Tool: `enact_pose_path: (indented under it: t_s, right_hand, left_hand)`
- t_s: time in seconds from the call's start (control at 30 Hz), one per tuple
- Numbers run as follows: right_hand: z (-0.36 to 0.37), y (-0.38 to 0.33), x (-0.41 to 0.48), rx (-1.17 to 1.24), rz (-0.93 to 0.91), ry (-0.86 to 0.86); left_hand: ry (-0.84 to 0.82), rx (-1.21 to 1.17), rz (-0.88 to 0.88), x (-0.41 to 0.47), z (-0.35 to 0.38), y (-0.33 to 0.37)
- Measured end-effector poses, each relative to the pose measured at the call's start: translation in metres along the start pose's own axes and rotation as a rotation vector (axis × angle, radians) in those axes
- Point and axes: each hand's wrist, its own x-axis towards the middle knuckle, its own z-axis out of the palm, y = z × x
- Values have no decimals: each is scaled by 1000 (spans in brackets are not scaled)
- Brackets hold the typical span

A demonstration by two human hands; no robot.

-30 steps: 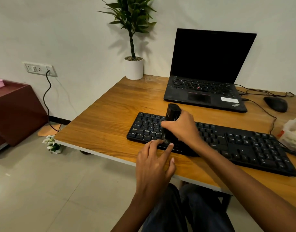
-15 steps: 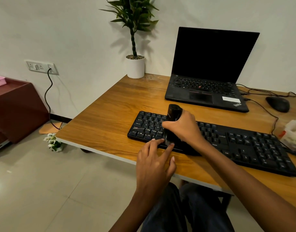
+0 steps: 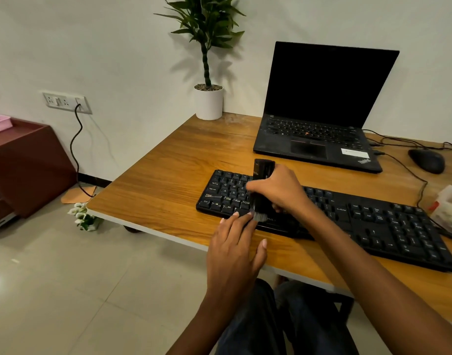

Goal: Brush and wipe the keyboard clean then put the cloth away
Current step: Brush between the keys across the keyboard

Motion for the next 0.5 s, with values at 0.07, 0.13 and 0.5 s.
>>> enact_pose_path:
  t_s: [0.07,0.13,0.5]
  right_hand:
    - [-5,-6,10,18,12,48]
    - [-2,-8,15,57,-36,178]
    - [-5,-12,16,103,27,110]
  left_hand:
    - [6,-2,14,-1,0,-2]
    - [9,3,22,-1,0,-3]
    - [41,18,29,0,0,-3]
